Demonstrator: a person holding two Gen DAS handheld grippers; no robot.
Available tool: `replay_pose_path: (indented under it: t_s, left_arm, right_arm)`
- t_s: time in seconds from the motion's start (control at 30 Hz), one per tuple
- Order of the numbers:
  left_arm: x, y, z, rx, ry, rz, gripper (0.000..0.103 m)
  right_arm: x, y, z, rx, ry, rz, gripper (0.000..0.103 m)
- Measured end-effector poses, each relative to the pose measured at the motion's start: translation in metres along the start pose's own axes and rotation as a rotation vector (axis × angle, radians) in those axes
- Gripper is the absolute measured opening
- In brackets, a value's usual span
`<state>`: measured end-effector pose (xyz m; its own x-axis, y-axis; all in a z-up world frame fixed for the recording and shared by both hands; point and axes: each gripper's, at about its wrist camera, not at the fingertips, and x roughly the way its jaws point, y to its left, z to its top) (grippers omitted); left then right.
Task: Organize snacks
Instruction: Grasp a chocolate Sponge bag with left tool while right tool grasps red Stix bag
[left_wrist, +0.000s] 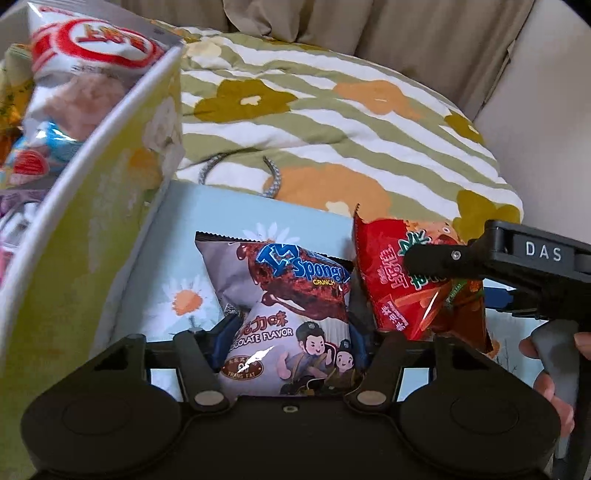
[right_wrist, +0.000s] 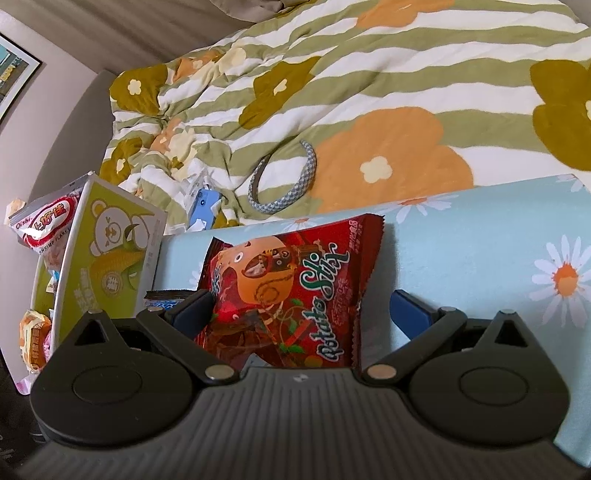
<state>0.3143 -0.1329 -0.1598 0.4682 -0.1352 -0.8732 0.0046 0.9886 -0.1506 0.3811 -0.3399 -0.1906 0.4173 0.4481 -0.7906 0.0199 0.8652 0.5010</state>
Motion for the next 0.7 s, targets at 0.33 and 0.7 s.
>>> replay_pose_path:
  t_s: [0.33, 0.7]
  left_arm:
    - [-0.019, 0.001, -0.003, 0.056, -0.057, 0.047, 0.063]
    - [-0.042, -0.001, -0.006, 0.079, -0.111, 0.034, 0.063]
  right_arm:
    - [0.009, 0.008, -0.003, -0.009, 0.017, 0.023, 0.103]
    - [-0.025, 0.027, -0.009, -0.069, -0.072, 0.013, 0.089]
